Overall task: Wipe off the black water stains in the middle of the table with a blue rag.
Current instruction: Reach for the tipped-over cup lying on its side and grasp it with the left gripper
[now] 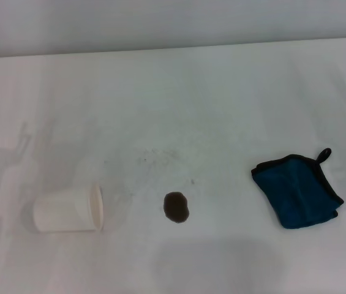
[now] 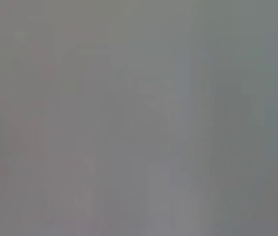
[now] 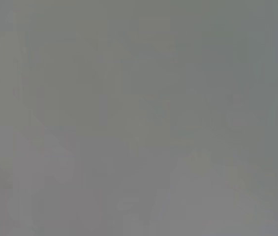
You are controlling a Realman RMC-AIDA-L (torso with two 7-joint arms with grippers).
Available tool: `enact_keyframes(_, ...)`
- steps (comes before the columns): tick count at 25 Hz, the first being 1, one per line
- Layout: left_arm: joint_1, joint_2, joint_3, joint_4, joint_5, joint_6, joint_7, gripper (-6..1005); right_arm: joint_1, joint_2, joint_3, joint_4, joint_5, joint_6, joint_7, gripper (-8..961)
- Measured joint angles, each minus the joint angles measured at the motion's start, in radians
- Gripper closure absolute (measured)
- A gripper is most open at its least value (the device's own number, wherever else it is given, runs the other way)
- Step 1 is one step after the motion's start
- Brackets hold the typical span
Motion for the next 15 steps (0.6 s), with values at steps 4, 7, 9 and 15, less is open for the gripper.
enact_keyframes(4,-0.001,0.001,-0.002,0.010,-0.002,0.001,-0.004,123,-0.002,0.000,0.005,-0.005,0.003,-0.018,0.000,179)
enact_keyframes(7,-0.003,0.001,-0.003,0.013,-0.002,0.001,-0.004,123,-0.006,-0.001,0.006,-0.006,0.002,-0.016,0.000,179)
enact_keyframes(9,-0.001,0.002,-0.003,0.013,-0.002,0.001,-0.004,123,-0.007,-0.001,0.005,-0.006,0.001,-0.016,0.000,178)
enact_keyframes(15,0.005,0.001,-0.004,0.016,-0.002,0.006,-0.004,123,-0.010,-0.003,0.024,-0.011,0.005,-0.043,-0.002,178)
